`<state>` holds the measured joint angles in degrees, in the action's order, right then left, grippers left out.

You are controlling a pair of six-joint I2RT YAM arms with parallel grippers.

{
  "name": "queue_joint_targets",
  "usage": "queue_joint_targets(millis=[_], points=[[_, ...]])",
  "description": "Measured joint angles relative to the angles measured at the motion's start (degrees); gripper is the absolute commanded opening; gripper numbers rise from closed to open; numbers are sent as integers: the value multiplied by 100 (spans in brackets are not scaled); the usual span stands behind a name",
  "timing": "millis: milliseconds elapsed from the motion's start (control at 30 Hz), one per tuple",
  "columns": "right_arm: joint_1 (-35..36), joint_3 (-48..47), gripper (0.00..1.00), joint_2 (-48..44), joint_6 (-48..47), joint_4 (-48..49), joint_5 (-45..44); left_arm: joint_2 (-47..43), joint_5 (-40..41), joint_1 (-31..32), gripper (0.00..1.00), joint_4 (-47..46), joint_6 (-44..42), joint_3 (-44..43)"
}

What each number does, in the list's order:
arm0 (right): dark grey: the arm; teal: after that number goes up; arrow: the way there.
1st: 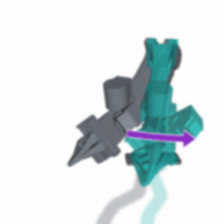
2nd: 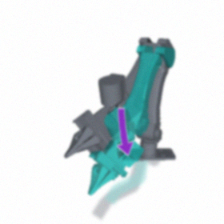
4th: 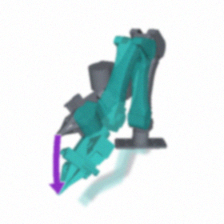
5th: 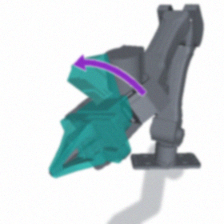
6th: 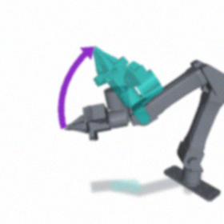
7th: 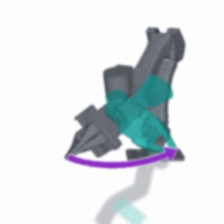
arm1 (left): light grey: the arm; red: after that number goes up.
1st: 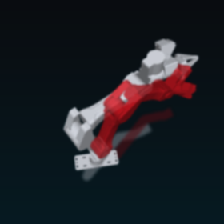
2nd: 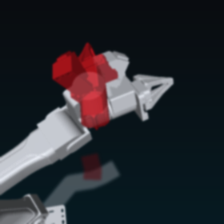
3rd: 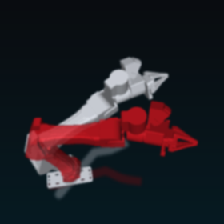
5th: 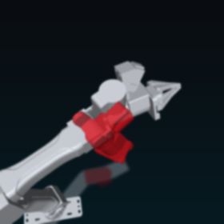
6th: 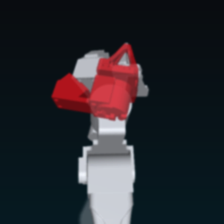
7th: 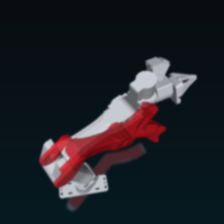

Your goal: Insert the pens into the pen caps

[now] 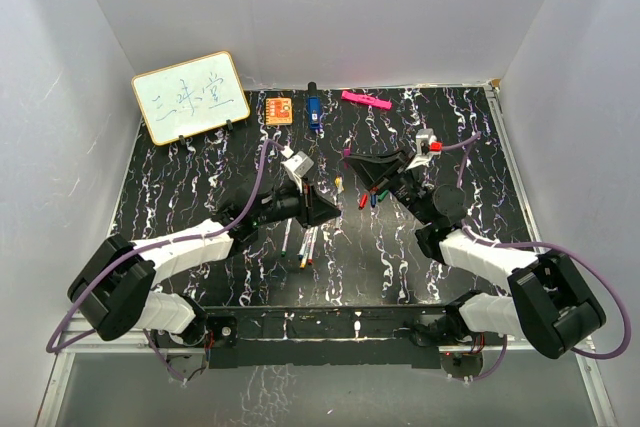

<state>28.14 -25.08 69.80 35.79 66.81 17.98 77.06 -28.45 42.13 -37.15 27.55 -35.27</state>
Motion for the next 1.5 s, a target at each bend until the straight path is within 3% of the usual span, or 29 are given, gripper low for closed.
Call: queue_joint_targets(millis=[1500], points=[[81, 26, 0, 13, -31, 15, 111, -96, -44, 74, 0, -409, 334, -72]])
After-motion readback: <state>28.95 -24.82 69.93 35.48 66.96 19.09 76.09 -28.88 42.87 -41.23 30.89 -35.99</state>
